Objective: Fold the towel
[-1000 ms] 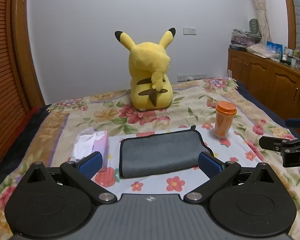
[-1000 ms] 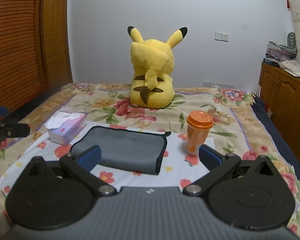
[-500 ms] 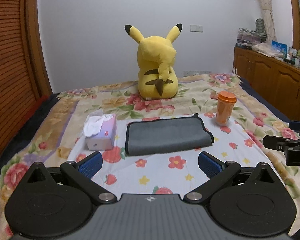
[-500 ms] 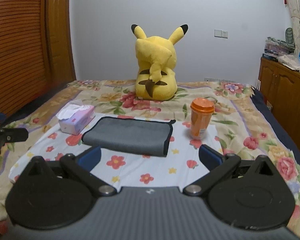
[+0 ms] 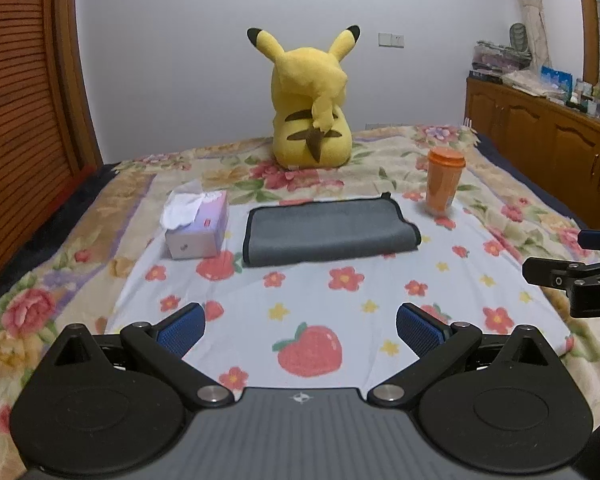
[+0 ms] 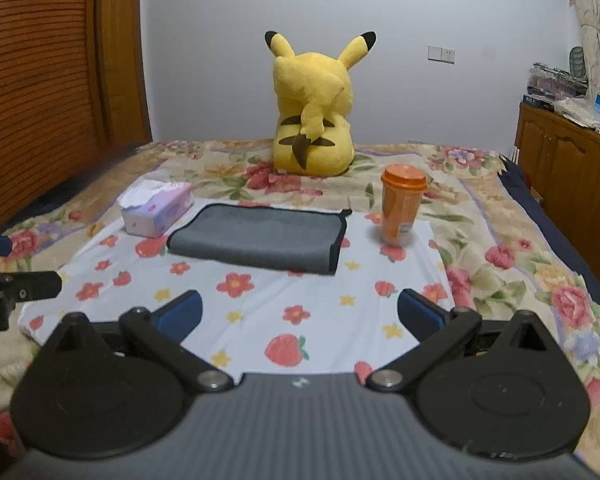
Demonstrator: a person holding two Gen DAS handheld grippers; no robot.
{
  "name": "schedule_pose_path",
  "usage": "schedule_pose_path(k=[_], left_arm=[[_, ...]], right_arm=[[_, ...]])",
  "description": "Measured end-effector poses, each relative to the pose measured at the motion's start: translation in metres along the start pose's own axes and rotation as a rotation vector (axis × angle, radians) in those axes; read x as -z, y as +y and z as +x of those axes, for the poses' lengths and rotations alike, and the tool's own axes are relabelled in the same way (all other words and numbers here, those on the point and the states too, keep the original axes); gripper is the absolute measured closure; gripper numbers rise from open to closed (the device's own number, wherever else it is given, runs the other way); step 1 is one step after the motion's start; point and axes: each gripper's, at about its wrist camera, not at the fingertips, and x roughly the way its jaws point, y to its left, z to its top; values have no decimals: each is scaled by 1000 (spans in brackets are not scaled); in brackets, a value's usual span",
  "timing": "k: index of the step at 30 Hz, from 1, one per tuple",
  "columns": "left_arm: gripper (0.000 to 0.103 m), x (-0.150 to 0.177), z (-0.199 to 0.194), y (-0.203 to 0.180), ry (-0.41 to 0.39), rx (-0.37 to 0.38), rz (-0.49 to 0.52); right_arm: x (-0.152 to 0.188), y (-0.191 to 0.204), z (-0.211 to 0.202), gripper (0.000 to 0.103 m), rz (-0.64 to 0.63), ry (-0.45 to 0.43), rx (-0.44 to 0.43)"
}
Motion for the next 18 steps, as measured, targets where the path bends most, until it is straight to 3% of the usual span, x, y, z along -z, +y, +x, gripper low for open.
schedule_pose_path(k=[18], left_arm=[[0,44,13,0,42,-18,-20]], right_arm=[[38,11,2,0,4,36,-5]])
